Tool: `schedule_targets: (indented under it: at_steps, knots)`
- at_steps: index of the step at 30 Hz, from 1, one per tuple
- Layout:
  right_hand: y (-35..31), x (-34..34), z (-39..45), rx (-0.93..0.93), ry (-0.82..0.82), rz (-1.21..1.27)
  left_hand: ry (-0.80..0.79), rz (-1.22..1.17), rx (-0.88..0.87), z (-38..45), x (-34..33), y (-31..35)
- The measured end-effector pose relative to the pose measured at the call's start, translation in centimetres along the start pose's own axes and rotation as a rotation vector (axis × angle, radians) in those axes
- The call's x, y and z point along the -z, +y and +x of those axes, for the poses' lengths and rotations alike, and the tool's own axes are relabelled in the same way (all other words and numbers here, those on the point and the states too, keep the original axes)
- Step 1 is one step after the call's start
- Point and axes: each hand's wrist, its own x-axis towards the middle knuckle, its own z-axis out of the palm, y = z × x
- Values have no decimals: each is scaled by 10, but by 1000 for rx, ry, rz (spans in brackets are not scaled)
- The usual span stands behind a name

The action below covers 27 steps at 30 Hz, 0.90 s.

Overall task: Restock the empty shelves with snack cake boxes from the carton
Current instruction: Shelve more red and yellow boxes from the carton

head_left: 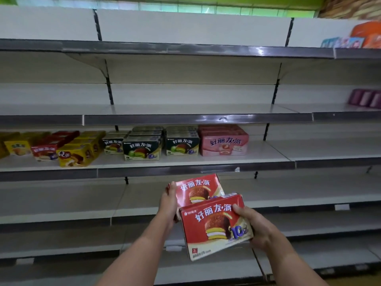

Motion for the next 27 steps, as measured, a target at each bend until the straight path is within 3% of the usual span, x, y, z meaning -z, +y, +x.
schedule_targets:
  at_steps: [4,10,15,21,24,27]
  knots:
    - [-21,13,11,41,62,-49,-39,6,-1,26,-21,6]
    - [-51,30,35,115,133,-6,-255,-87,93,59,-60,16]
    - [-61,65,49,125,266,109,-392,-7,187,77,-104,12]
    - [-79,131,65,144,341,205,-516,225,142,93,-161,13]
    - [-95,168,78,139,344,236,-470,241,107,104,-197,14]
    - [-118,214,90,144,379,242,-316,182,50,112,-244,15]
